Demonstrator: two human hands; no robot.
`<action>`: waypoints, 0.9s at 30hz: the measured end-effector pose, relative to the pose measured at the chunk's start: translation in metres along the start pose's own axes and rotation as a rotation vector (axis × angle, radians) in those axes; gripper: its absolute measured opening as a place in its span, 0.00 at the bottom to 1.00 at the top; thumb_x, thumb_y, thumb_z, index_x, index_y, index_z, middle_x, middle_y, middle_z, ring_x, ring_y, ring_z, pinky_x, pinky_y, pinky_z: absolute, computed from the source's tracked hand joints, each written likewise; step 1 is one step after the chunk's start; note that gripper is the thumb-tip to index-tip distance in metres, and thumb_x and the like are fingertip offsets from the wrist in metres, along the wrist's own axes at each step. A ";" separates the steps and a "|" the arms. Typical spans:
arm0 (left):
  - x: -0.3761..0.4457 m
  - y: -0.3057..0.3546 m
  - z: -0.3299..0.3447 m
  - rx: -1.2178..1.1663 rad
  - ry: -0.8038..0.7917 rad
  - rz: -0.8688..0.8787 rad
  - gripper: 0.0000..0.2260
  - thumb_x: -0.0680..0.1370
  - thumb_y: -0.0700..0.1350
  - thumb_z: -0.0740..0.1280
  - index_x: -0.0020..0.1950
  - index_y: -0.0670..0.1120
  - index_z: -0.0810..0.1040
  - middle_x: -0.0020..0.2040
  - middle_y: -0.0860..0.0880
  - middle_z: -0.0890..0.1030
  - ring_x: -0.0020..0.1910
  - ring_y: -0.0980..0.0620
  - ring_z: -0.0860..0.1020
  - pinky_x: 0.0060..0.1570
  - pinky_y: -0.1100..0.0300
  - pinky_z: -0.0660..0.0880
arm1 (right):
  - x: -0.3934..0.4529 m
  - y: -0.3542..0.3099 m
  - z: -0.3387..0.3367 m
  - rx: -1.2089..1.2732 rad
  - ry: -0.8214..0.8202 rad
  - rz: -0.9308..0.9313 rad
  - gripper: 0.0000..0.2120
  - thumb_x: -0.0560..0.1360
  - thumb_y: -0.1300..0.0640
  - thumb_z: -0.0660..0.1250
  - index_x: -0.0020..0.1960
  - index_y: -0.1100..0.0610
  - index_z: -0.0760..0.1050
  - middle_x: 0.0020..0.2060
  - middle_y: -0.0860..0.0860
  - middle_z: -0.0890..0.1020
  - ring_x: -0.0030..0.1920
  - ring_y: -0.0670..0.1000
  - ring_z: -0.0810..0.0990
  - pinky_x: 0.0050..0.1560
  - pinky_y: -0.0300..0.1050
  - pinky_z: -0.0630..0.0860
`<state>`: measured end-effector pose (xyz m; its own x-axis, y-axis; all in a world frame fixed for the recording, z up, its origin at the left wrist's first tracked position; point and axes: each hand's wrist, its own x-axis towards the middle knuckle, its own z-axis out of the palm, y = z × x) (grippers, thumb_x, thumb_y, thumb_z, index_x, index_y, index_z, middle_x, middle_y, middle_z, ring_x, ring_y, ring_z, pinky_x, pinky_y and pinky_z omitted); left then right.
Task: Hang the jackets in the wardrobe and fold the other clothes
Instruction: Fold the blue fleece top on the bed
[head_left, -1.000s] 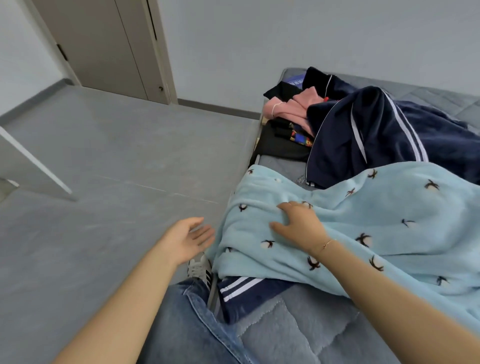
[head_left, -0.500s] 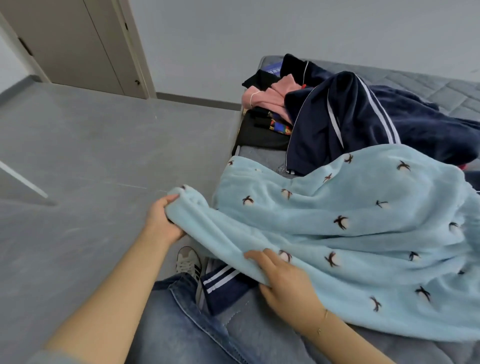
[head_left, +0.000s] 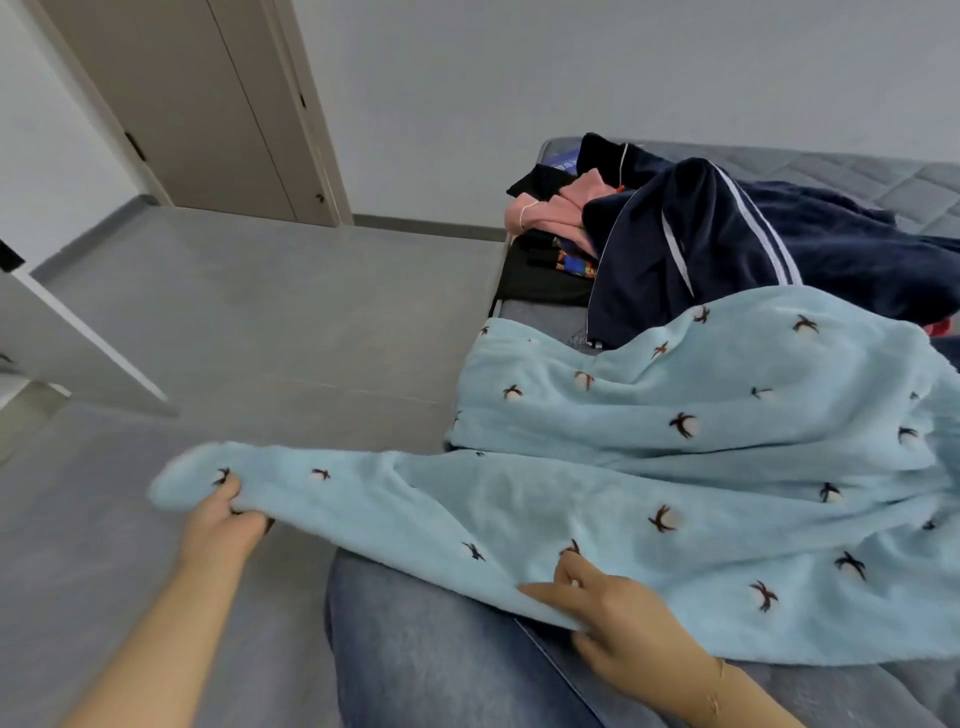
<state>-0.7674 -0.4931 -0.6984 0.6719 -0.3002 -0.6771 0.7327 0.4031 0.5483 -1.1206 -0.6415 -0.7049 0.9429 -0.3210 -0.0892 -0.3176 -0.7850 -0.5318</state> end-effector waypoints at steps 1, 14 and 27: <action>-0.001 0.002 -0.005 -0.017 0.022 -0.010 0.21 0.81 0.39 0.56 0.75 0.45 0.64 0.74 0.47 0.69 0.72 0.50 0.67 0.69 0.56 0.63 | 0.000 -0.001 0.003 0.002 -0.002 -0.004 0.33 0.70 0.62 0.53 0.72 0.40 0.67 0.56 0.49 0.72 0.45 0.53 0.75 0.41 0.35 0.61; -0.006 0.020 -0.012 0.130 0.148 -0.001 0.15 0.85 0.42 0.53 0.69 0.48 0.72 0.69 0.50 0.74 0.65 0.51 0.75 0.66 0.54 0.70 | 0.002 -0.006 -0.003 0.049 -0.216 -0.079 0.34 0.70 0.64 0.57 0.73 0.41 0.65 0.55 0.45 0.73 0.55 0.48 0.74 0.48 0.36 0.69; -0.009 -0.039 0.017 0.907 0.110 0.336 0.22 0.77 0.35 0.64 0.71 0.46 0.73 0.69 0.47 0.73 0.66 0.47 0.72 0.60 0.55 0.70 | -0.062 0.034 0.010 0.447 0.329 0.380 0.16 0.76 0.66 0.67 0.48 0.45 0.81 0.40 0.42 0.80 0.39 0.45 0.77 0.42 0.34 0.72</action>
<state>-0.7999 -0.5210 -0.7056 0.8812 -0.1899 -0.4329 0.3405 -0.3802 0.8600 -1.1891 -0.6431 -0.7262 0.6718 -0.7317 -0.1158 -0.4821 -0.3132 -0.8182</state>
